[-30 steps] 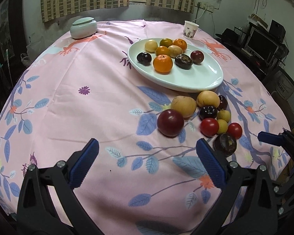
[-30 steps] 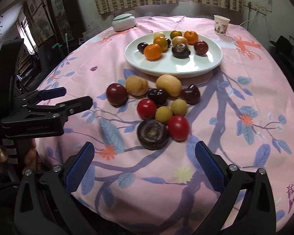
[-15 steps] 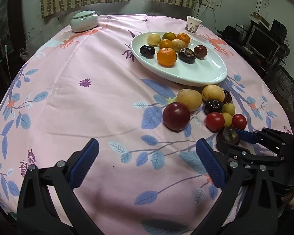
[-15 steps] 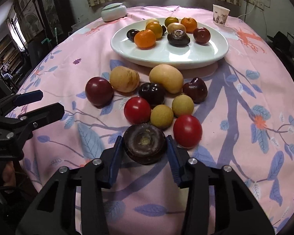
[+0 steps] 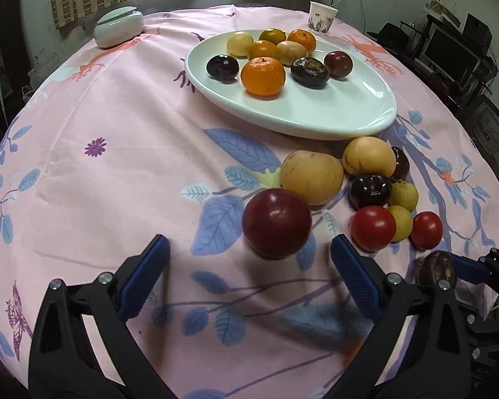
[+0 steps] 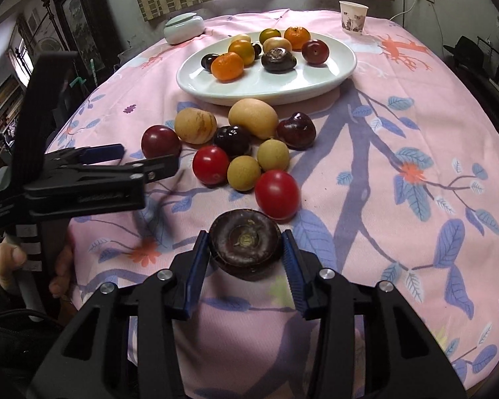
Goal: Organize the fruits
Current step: 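Grasp the dark mangosteen with the right tool while the left tool grasps a dark red plum, then place the mangosteen and dark red plum onto the white plate, open both tools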
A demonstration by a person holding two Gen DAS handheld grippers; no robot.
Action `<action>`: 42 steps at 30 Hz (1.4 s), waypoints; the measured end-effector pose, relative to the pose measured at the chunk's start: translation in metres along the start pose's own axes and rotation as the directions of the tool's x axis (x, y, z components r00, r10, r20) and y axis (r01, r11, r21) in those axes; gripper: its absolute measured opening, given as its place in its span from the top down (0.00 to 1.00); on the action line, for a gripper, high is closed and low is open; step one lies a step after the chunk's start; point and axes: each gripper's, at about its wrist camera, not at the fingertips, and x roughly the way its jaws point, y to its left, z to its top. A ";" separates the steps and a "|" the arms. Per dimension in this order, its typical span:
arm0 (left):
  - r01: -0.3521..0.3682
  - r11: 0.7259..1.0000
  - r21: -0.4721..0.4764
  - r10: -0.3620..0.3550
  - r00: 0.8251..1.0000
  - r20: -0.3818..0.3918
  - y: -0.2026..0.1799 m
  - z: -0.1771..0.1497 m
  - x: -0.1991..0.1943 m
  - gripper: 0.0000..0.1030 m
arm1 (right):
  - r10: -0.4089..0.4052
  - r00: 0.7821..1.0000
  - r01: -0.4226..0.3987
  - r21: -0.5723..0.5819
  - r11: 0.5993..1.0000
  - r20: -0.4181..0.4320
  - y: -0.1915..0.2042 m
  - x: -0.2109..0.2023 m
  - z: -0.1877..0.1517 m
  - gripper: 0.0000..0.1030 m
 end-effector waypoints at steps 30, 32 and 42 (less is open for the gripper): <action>0.145 0.989 -0.027 -0.143 0.987 0.067 0.007 -0.009 -0.052 0.62 | 0.033 0.999 -0.032 -0.040 0.999 0.024 0.019 -0.007 0.012 0.57; 0.143 0.989 -0.022 -0.142 0.988 0.068 0.006 -0.007 -0.053 0.62 | 0.034 0.999 -0.033 -0.043 0.999 0.027 0.018 -0.008 0.015 0.57; 0.121 0.992 0.022 -0.122 0.989 0.085 0.014 0.046 -0.051 0.61 | 0.020 0.996 -0.015 -0.060 0.998 0.088 -0.003 -0.009 0.068 0.57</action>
